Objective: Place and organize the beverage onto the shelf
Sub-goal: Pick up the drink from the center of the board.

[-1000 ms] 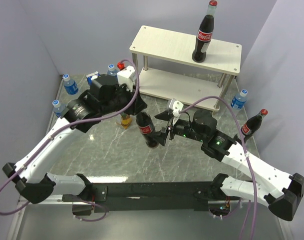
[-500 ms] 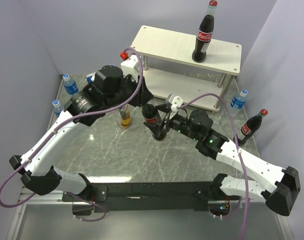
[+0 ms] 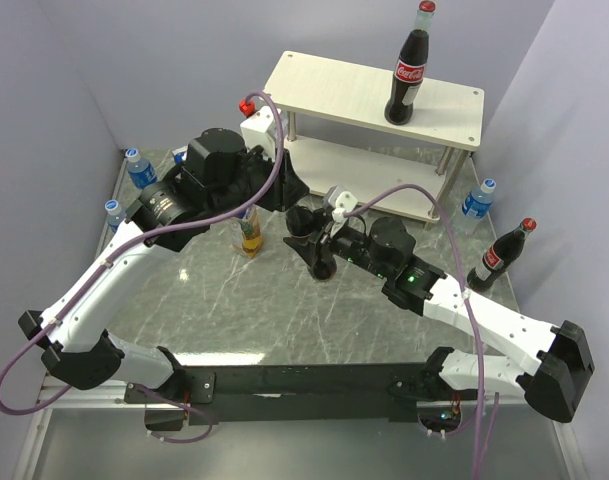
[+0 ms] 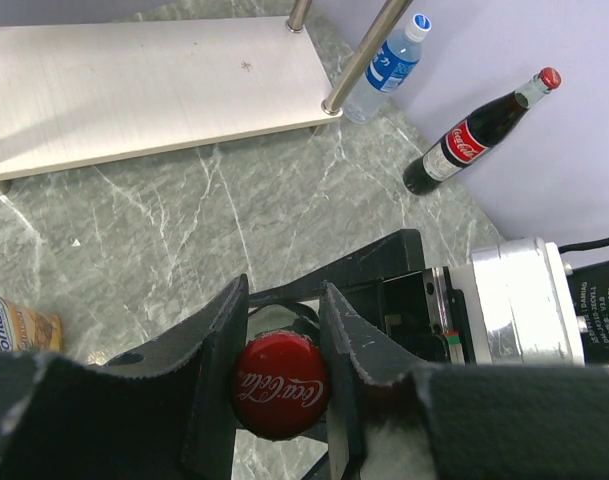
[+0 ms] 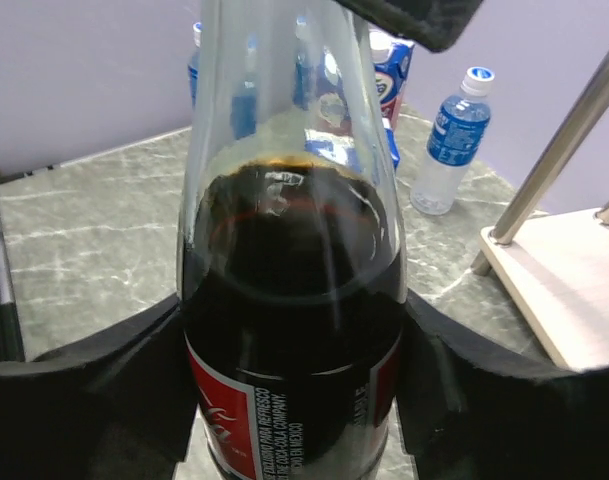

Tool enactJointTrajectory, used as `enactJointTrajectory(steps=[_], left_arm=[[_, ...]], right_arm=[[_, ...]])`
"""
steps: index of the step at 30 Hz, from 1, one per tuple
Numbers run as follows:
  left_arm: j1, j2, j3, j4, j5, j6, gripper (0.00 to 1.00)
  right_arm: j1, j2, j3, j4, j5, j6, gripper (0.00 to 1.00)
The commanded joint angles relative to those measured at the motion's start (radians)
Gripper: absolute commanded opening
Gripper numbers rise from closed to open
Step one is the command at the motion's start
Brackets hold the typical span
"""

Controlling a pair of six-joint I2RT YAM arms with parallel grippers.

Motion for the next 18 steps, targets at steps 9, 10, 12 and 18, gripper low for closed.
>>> enactJointTrajectory(steps=[9,10,12,18], left_arm=[[-0.006,-0.064,0.075,0.243,0.016,-0.078,0.01],[-0.006,-0.075,0.063,0.246,0.012,-0.080,0.04],[-0.006,-0.082,0.047,0.256,0.006,-0.091,0.30],[-0.006,-0.116,-0.035,0.305,0.050,-0.125,0.76]], right_arm=[[0.003,-0.016,0.053,0.005,-0.086,-0.004,0.00],[0.000,-0.028,0.059,-0.009,-0.088,-0.001,0.00],[-0.015,-0.041,0.073,-0.040,-0.108,0.005,0.00],[-0.049,-0.093,0.082,-0.075,-0.135,0.045,0.00]])
